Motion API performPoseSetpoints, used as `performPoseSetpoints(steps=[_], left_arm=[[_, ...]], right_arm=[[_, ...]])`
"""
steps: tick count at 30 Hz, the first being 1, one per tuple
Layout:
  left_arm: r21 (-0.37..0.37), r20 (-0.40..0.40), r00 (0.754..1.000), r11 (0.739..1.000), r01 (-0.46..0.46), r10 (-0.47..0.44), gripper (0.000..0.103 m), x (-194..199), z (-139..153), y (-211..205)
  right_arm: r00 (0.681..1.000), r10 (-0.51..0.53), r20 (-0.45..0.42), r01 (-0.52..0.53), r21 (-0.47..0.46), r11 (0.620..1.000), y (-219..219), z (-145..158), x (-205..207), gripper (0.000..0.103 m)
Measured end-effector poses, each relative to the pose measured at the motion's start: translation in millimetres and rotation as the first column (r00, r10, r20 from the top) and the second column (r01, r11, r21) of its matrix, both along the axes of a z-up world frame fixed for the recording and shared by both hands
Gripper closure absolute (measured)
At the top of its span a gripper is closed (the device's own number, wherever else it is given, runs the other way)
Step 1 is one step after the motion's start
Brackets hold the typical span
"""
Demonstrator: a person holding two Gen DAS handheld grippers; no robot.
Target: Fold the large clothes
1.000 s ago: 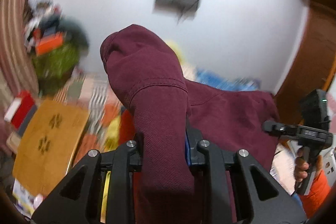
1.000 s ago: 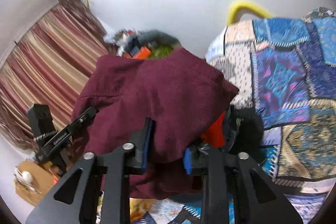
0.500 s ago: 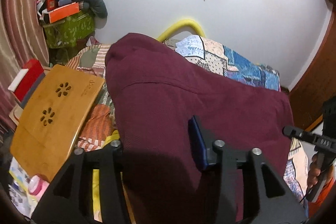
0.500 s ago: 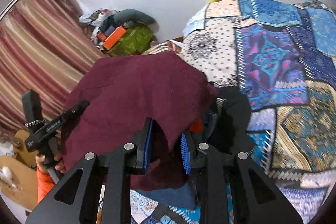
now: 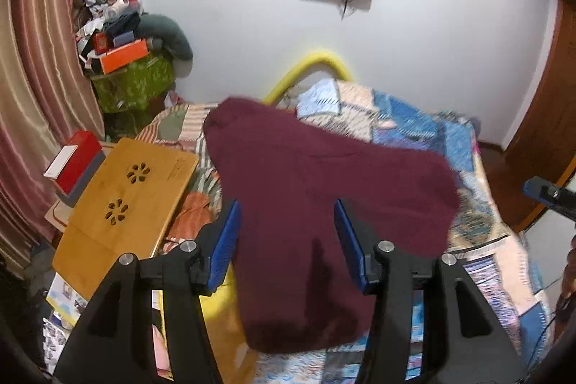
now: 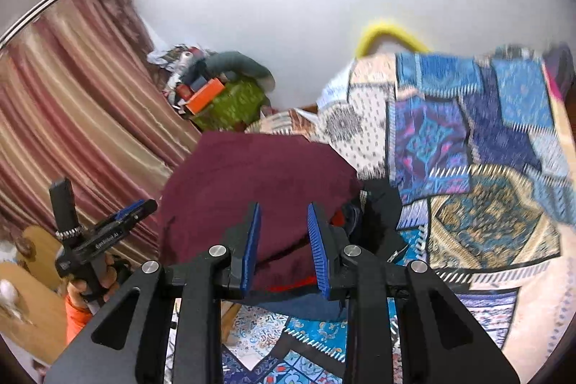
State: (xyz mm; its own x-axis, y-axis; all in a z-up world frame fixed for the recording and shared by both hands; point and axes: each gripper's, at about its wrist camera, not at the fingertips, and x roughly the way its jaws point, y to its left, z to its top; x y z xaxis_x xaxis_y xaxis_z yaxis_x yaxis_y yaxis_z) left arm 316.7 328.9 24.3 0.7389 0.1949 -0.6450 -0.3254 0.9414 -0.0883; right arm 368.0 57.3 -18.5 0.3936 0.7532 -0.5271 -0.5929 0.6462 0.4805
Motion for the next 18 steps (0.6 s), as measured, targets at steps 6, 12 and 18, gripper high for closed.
performPoseSetpoints(steps=[6, 12, 18], left_arm=[[0.121, 0.167, 0.985, 0.993, 0.013, -0.033, 0.050, -60.9, 61.4, -63.1], [0.238, 0.362, 0.928, 0.971, -0.003, -0.086, 0.047, -144.3, 106.3, -138.2], [0.270, 0.484, 0.868, 0.962, -0.029, -0.110, 0.046, -221.3, 111.9, -188.1]], right_arm=[[0.985, 0.026, 0.173, -0.034, 0.039, 0.999, -15.5, 44.9, -63.0, 0.078], [0.934, 0.010, 0.358, -0.048, 0.097, 0.994, -44.9, 85.5, -138.2, 0.069], [0.852, -0.006, 0.523, -0.063, 0.115, 0.991, -67.5, 101.0, -211.2, 0.060]])
